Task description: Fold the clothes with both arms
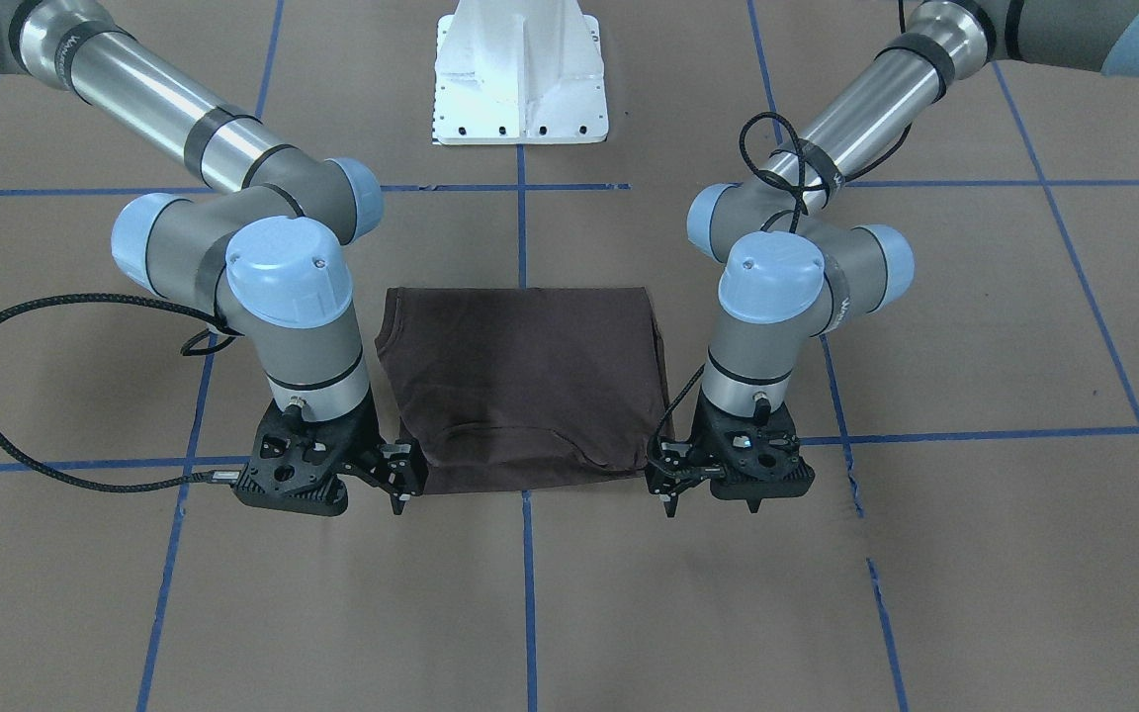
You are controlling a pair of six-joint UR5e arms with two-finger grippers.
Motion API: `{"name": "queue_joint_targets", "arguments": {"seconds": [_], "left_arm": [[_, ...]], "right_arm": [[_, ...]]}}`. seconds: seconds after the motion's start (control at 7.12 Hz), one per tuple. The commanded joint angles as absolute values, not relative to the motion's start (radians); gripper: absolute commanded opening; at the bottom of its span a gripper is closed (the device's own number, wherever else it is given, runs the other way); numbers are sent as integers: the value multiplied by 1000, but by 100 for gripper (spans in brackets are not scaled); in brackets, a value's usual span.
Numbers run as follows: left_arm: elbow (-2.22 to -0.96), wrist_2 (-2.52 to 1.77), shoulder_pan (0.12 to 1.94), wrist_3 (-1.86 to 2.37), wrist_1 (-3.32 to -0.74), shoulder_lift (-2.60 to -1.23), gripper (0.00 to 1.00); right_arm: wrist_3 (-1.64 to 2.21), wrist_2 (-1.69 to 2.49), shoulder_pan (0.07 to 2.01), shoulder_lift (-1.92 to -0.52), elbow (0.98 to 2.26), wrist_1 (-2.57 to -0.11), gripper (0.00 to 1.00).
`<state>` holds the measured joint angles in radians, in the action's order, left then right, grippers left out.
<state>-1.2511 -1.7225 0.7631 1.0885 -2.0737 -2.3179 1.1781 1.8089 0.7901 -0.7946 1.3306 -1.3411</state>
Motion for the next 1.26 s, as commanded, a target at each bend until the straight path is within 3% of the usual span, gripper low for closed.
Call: {"name": "queue_joint_targets", "arguments": {"seconds": [0.0, 0.28, 0.56, 0.84, 1.12], "left_arm": [[-1494, -1798, 767, 1028, -2050, -2172, 100], [-1844, -1810, 813, 820, -1790, -2015, 100], [-2067, -1929, 953, 583, -1691, -1805, 100], [-2095, -2107, 1221, 223, -1695, -1599, 100], [-2042, -2164, 1337, 187, -1687, -1475, 100]], "right_arm": [[1056, 1934, 854, -895, 1454, -1350, 100], [837, 2098, 1004, -1123, 1621, -1351, 100], [543, 2196, 1165, -1373, 1727, -1351, 100], [315, 2287, 1326, -1558, 1743, -1351, 100], [246, 2324, 1387, -1775, 1813, -1347, 100]]}}
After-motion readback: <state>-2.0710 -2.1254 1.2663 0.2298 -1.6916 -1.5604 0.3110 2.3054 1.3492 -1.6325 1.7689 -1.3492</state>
